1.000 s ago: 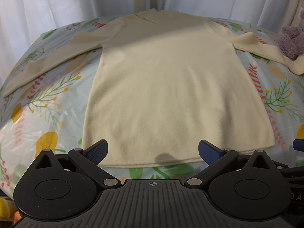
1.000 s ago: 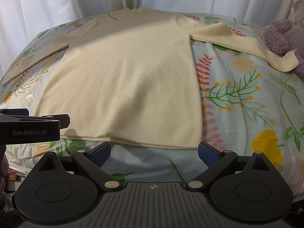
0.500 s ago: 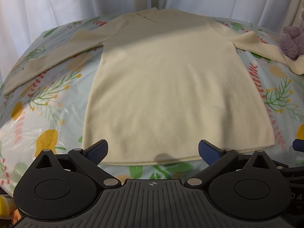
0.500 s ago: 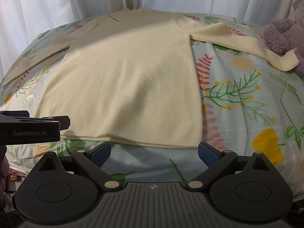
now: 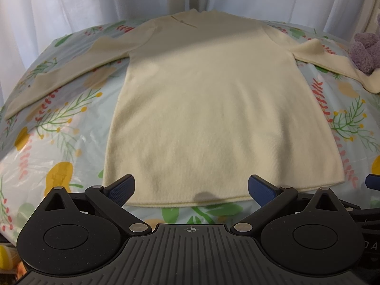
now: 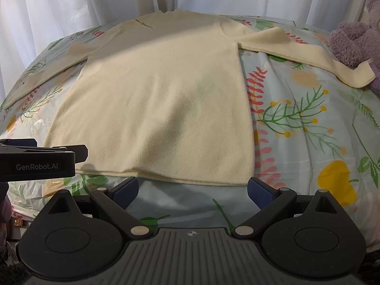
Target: Fold small clothes
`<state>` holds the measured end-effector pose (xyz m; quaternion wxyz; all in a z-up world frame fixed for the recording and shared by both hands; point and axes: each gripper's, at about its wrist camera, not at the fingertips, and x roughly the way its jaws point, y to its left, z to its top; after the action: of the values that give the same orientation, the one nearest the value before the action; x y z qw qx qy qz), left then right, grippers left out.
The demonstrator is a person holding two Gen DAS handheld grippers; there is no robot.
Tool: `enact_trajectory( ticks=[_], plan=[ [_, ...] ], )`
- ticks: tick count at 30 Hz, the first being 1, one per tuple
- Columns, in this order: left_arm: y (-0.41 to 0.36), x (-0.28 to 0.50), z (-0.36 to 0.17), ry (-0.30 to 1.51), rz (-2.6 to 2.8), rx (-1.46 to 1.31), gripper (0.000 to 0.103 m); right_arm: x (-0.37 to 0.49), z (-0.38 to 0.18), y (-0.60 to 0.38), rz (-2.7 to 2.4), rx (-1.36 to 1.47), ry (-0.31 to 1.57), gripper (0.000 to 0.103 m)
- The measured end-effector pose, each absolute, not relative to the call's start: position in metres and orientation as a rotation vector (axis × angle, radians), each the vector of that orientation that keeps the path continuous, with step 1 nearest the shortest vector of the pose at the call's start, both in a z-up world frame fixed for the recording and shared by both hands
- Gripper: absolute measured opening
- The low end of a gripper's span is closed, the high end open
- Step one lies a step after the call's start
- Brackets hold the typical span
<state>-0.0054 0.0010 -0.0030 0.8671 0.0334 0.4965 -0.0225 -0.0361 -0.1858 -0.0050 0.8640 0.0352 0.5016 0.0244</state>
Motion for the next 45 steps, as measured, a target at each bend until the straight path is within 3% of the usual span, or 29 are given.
enact_trajectory(
  ticks=[45],
  plan=[
    [0.0023,-0.0006,-0.0074,1.066,-0.056,0.06,0.103,-0.0305,-0.0087,-0.1855,0.052,0.062,1.07,0.099]
  ],
)
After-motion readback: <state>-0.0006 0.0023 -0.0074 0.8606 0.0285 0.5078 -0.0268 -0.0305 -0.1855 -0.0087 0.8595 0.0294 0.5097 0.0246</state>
